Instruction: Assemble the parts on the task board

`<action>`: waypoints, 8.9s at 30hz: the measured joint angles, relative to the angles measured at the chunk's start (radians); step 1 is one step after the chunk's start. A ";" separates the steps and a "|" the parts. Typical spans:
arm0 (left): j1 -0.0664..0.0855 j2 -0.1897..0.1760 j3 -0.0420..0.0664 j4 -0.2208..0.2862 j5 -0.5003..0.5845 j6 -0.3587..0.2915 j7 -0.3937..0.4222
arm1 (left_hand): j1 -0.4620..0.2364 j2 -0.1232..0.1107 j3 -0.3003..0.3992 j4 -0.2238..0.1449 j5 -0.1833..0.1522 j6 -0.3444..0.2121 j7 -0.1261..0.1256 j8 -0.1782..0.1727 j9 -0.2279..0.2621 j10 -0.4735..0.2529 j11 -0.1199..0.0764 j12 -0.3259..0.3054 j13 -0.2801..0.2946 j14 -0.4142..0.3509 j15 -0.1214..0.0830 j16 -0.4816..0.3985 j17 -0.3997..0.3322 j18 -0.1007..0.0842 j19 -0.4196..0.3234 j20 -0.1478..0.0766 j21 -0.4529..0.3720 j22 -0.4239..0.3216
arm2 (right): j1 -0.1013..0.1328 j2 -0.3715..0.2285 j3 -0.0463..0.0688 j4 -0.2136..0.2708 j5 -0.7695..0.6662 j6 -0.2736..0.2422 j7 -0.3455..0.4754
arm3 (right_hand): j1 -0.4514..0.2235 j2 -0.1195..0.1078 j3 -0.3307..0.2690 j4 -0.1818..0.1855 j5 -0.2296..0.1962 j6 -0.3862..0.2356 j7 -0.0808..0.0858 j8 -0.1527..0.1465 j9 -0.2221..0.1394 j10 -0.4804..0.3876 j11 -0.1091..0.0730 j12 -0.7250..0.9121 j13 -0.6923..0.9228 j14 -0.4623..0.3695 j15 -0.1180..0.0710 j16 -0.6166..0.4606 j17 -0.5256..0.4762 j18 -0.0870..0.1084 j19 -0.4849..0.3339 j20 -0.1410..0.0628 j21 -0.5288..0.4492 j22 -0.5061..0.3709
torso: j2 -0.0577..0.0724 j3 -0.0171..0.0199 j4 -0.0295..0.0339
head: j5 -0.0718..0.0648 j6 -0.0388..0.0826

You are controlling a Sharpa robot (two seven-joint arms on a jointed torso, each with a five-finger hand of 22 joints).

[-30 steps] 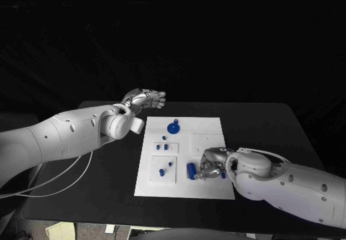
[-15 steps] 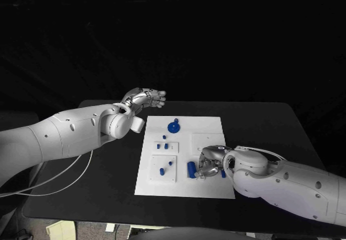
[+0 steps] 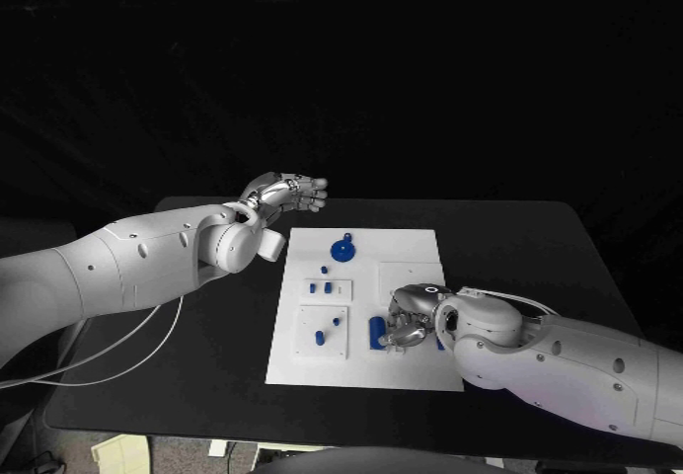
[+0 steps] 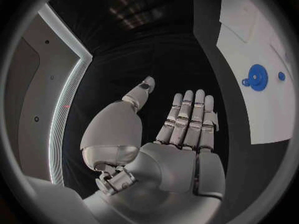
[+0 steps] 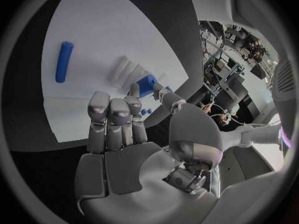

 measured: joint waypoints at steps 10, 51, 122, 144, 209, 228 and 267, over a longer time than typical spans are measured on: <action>0.000 0.000 0.000 0.000 0.000 0.000 0.000 | 0.000 0.000 0.000 0.000 0.000 0.000 0.000 0.004 0.000 0.000 0.000 0.000 0.000 0.000 0.000 0.000 0.000 0.000 0.000 0.000 0.000 0.000 | 0.000 0.011 -0.001 -0.008 -0.003 0.016 -0.005 | 0.007 -0.007 0.011 -0.005 0.000 0.000 0.000 0.000 -0.001 0.000 0.000 -0.004 0.001 0.000 0.000 0.000 0.000 0.000 0.000 0.000 0.000 0.000 | -0.001 -0.0001 -0.0004 | 0.000 -0.002; 0.000 0.000 0.000 -0.001 0.000 0.000 -0.003 | 0.000 0.000 0.000 0.000 0.000 0.000 0.000 0.004 -0.001 0.000 0.000 0.000 0.000 0.000 0.000 0.000 0.001 0.000 0.000 0.000 -0.004 0.002 | -0.023 -0.004 -0.004 -0.020 0.001 -0.015 -0.013 | -0.021 -0.100 0.020 0.027 0.000 -0.020 0.007 -0.022 -0.008 -0.005 0.006 -0.011 0.002 0.005 0.005 0.000 -0.002 0.004 0.003 0.004 0.000 -0.002 | -0.001 0.0000 -0.0004 | 0.001 -0.001; 0.000 0.001 0.000 -0.001 0.000 0.000 -0.003 | 0.000 0.000 0.000 0.000 0.000 0.000 0.000 0.004 -0.001 0.000 0.000 0.000 0.000 0.000 0.000 0.000 0.003 0.000 0.000 0.000 -0.004 0.006 | -0.015 -0.114 0.004 -0.065 0.221 0.012 -0.107 | 0.012 -0.017 0.023 -0.063 0.008 -0.079 0.015 0.017 0.180 0.037 0.032 0.170 0.128 0.017 0.019 0.015 0.027 0.005 0.013 0.009 -0.003 0.001 | 0.000 -0.0011 0.0000 | -0.018 0.014; 0.000 0.001 0.000 -0.001 0.000 0.001 -0.006 | 0.000 0.000 0.000 0.005 0.000 0.000 0.000 0.004 -0.001 0.000 0.000 0.000 0.000 0.000 0.000 0.000 0.003 0.000 0.000 0.000 -0.008 0.006 | -0.032 -0.064 -0.002 -0.086 0.011 0.024 -0.115 | -0.004 -0.056 0.062 0.016 0.004 -0.063 0.008 0.016 0.414 0.061 0.018 0.148 0.109 0.018 0.017 0.015 0.027 0.005 0.026 0.007 -0.002 0.000 | 0.000 -0.0007 0.0005 | -0.015 0.012; 0.000 -0.001 0.000 0.004 0.000 0.001 -0.007 | 0.000 0.000 0.000 0.005 0.000 0.000 0.000 0.008 -0.002 0.000 0.000 0.000 0.000 0.000 0.000 0.000 0.005 0.000 0.000 0.000 -0.008 0.010 | -0.015 -0.028 0.014 -0.073 0.468 -0.022 -0.104 | -0.025 0.057 0.076 -0.125 0.209 -0.044 0.020 -0.050 0.131 0.045 0.019 0.133 0.088 0.016 0.019 0.007 0.020 0.005 0.014 0.018 -0.002 0.000 | 0.000 -0.0011 0.0005 | -0.012 0.009; 0.000 0.000 0.000 0.004 0.000 0.001 -0.008 | 0.000 0.000 0.000 0.005 0.000 0.000 0.000 0.008 -0.002 0.000 0.000 0.000 0.000 0.000 0.000 0.000 0.004 0.000 0.000 0.000 -0.008 0.011 | -0.015 -0.003 0.011 -0.116 0.465 -0.012 -0.103 | -0.034 0.048 0.066 -0.115 0.200 -0.045 0.019 -0.050 0.131 0.044 0.019 0.129 0.086 0.016 0.019 0.007 0.019 0.006 0.014 0.018 -0.002 0.000 | 0.000 -0.0001 0.0000 | -0.009 0.009; 0.000 0.000 0.000 0.003 0.000 0.001 -0.009 | 0.000 0.000 0.000 0.005 0.000 0.000 0.000 0.008 -0.003 0.000 0.000 0.000 0.000 0.000 0.000 0.000 0.005 0.000 0.000 0.000 -0.012 0.012 | -0.015 -0.004 0.007 -0.099 0.456 -0.013 -0.085 | -0.111 -0.100 0.034 0.019 0.004 -0.042 0.015 -0.055 0.129 0.035 0.014 0.116 0.075 0.016 0.019 0.003 0.018 0.007 0.020 0.005 -0.012 0.000 | -0.001 -0.0001 -0.0005 | -0.005 0.007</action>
